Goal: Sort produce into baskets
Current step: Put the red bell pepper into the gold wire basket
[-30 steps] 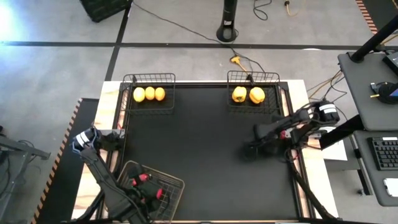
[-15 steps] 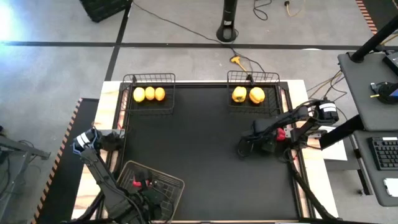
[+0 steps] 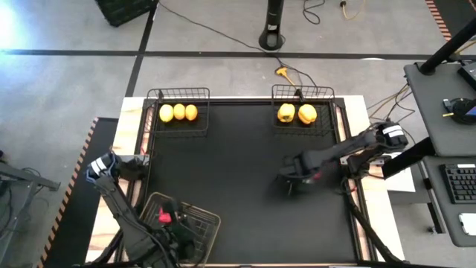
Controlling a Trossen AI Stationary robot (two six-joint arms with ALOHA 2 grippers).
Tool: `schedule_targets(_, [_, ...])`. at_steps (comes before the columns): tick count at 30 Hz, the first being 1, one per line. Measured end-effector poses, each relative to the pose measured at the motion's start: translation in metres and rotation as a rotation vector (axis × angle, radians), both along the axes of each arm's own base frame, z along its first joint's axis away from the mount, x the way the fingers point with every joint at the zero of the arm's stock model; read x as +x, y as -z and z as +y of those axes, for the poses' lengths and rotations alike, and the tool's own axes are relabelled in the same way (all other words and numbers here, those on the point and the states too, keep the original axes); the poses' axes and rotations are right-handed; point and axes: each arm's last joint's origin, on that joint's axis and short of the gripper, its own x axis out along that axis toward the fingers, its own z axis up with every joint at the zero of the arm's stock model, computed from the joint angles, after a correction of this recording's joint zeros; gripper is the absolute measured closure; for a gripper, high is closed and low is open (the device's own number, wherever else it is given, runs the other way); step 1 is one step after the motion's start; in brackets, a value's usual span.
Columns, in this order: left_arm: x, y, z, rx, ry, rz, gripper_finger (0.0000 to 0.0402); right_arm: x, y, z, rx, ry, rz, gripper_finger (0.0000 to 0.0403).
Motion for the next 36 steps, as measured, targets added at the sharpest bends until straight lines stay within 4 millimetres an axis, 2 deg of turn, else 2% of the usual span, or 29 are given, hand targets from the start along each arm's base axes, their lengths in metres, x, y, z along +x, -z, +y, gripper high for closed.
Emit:
schedule_targets(6, [0.002, -0.029, 0.009, 0.07, 0.035, -0.18, 0.0008, 0.049, -0.029, 0.038, 0.091, -0.12, -0.455, 0.0112])
schedule_targets(9, [0.011, -0.032, 0.023, 0.096, 0.013, -0.17, 0.0008, 0.07, -0.037, 0.049, 0.134, -0.199, -0.679, 0.0115])
schedule_targets(13, [0.031, -0.027, 0.047, 0.131, -0.02, -0.09, 0.0014, 0.088, -0.033, 0.051, 0.161, -0.26, -0.98, 0.0116])
schedule_targets(16, [0.05, -0.022, 0.067, 0.15, -0.032, -0.043, 0.0023, 0.096, -0.018, 0.044, 0.158, -0.254, -1.132, 0.0115])
schedule_targets(21, [0.079, -0.019, 0.094, 0.156, -0.011, 0.003, 0.004, 0.103, 0.013, 0.034, 0.116, -0.266, -1.137, 0.0114])
schedule_targets(25, [0.097, -0.02, 0.109, 0.167, 0.018, -0.004, 0.0051, 0.106, 0.027, 0.032, 0.056, -0.288, -1.09, 0.0109])
schedule_targets(30, [0.114, -0.016, 0.121, 0.121, 0.067, -0.056, 0.0062, 0.107, 0.028, 0.032, 0.034, -0.294, -1.093, 0.009])
schedule_targets(33, [0.125, -0.006, 0.126, 0.044, 0.121, -0.091, 0.0065, 0.106, 0.028, 0.032, 0.039, -0.277, -1.096, 0.0069])
schedule_targets(36, [0.133, 0.007, 0.129, 0.042, 0.164, -0.141, 0.0066, 0.106, 0.028, 0.032, 0.046, -0.255, -1.098, 0.0042])
